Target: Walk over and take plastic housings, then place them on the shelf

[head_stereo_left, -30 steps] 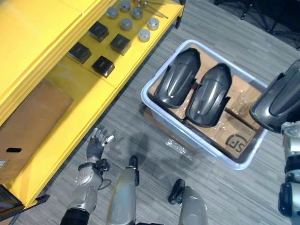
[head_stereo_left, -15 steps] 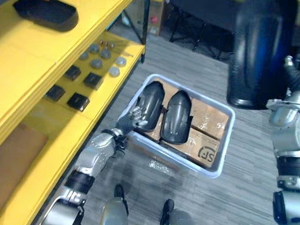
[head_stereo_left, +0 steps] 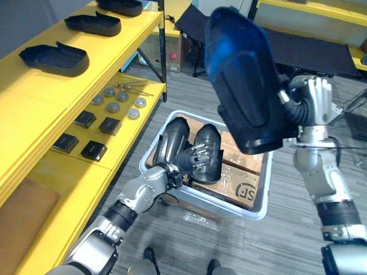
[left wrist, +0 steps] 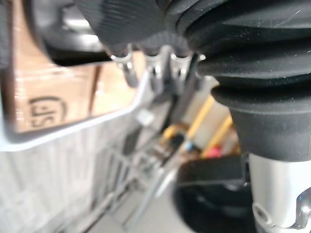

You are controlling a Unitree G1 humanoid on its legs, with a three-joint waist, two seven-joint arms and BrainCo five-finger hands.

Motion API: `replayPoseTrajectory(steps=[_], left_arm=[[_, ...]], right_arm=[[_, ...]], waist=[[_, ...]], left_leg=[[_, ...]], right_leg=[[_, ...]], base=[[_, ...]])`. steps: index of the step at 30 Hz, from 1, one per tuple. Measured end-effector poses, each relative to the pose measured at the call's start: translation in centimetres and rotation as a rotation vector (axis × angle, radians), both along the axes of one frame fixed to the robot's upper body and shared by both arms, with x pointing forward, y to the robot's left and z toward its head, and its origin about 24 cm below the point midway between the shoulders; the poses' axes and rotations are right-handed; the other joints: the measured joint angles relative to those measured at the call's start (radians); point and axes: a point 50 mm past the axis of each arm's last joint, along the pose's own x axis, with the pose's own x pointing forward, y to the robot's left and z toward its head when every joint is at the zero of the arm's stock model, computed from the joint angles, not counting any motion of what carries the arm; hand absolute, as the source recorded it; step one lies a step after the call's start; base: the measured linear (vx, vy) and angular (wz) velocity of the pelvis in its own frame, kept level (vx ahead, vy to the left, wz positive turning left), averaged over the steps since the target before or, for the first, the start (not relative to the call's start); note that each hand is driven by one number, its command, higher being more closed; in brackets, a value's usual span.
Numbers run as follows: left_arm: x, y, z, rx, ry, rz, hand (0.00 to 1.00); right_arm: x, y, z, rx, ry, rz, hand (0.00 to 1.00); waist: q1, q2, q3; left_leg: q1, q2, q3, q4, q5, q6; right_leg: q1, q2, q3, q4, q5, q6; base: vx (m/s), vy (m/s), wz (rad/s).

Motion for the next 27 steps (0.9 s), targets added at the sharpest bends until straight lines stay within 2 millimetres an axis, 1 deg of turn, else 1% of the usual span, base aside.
replayPoseTrajectory(steps=[2,3,5,6,7,10,12,13,16,17,19,24,27], left_arm=[[0.0,-0.5,0.5,-0.017,-0.034,0.032,0.00],[0.0,-0.7,0.6,-0.024,-0.039,0.040,0.00],[0.0,-1.2,1.2,-0.030,-0.075,0.070,0.00],[-0.1,-1.3,1.3,-0.027,-0.085,0.071,0.00],[-0.1,-1.5,1.4,-0.020,-0.093,0.083,0.00],[-0.1,-1.6,1.4,-0.011,-0.110,0.105,0.00],[-0.2,-1.9,1.5,0.008,-0.133,0.124,0.00],[-0.2,-2.0,1.5,0.019,-0.137,0.131,1.00],[-0.2,-1.9,1.4,0.070,-0.164,0.156,1.00],[-0.2,-1.9,1.4,0.070,-0.164,0.156,1.00],[-0.3,-1.8,1.0,0.158,-0.196,0.161,1.00],[-0.5,-1.4,0.0,0.220,-0.182,0.200,1.00],[-0.9,-0.6,-1.2,0.292,-0.172,0.224,1.00]], right_arm=[[-0.1,1.2,-1.8,0.023,0.063,0.035,1.00],[-0.2,1.5,-2.2,0.028,0.077,0.044,1.00],[-0.3,2.9,-3.9,0.047,0.141,0.082,1.00],[-0.4,3.2,-4.3,0.052,0.155,0.090,1.00],[-0.5,3.7,-5.0,0.085,0.179,0.099,1.00],[-0.3,4.0,-6.0,0.159,0.227,0.085,1.00],[-0.1,4.4,-7.3,0.223,0.275,0.062,1.00],[-0.1,4.6,-7.8,0.239,0.286,0.054,1.00],[-0.2,5.1,-8.9,0.291,0.317,0.042,1.00],[-0.2,5.1,-8.9,0.291,0.317,0.042,1.00],[-0.2,5.4,-9.1,0.325,0.311,0.036,1.00],[-0.4,6.0,-9.4,0.352,0.309,0.042,1.00],[-0.6,6.9,-9.8,0.373,0.324,0.067,1.00]], waist=[[0.000,0.000,-0.006],[0.000,0.000,-0.007],[0.001,0.000,-0.007],[0.002,0.000,-0.007],[0.003,0.000,-0.008],[0.005,-0.002,-0.009],[0.015,-0.007,-0.014],[0.021,-0.008,-0.017],[0.030,-0.012,-0.023],[0.030,-0.012,-0.023],[0.036,-0.014,-0.029],[0.037,-0.014,-0.033],[0.036,-0.014,-0.054]], left_leg=[[0.022,-0.007,0.001,-0.051,0.030,0.001],[0.027,-0.009,0.001,-0.063,0.038,0.001],[0.045,-0.015,0.001,-0.110,0.066,0.002],[0.048,-0.016,0.001,-0.120,0.072,0.003],[0.057,-0.019,0.000,-0.142,0.085,0.003],[0.071,-0.025,-0.009,-0.176,0.104,0.005],[0.071,-0.029,-0.019,-0.176,0.106,0.004],[0.071,-0.030,-0.020,-0.176,0.106,0.004],[0.073,-0.035,-0.025,-0.175,0.107,0.004],[0.073,-0.035,-0.025,-0.175,0.107,0.004],[0.073,-0.036,-0.026,-0.175,0.107,0.004],[0.073,-0.034,-0.029,-0.175,0.107,0.004],[0.074,-0.034,-0.031,-0.175,0.107,0.004]], right_leg=[[0.000,-0.001,0.001,0.000,0.000,0.000],[-0.001,-0.001,0.000,0.000,0.000,0.000],[-0.004,-0.001,0.000,0.000,0.000,0.000],[-0.005,-0.001,-0.001,0.000,0.000,0.000],[-0.005,-0.001,-0.004,0.000,0.000,0.000],[-0.001,-0.002,-0.018,0.002,0.001,0.002],[0.002,-0.005,-0.021,0.001,0.001,0.002],[0.004,-0.007,-0.022,0.000,0.001,0.002],[0.015,-0.008,-0.026,-0.013,0.003,0.005],[0.015,-0.008,-0.026,-0.013,0.003,0.005],[0.017,-0.008,-0.026,-0.016,0.004,0.005],[0.019,-0.005,-0.025,-0.024,0.008,0.005],[0.030,-0.002,-0.024,-0.046,0.018,0.005]], base=[[-0.07,0.004,0.00],[-0.06,0.010,0.01],[-0.04,0.016,0.02],[-0.01,0.012,0.04],[0.00,0.010,0.05],[0.02,0.012,0.10],[0.04,0.016,0.07],[0.04,0.013,0.02],[0.04,0.012,0.05],[0.00,0.000,0.00],[0.00,0.000,0.00],[0.00,0.000,0.00],[0.00,0.003,-0.01]])
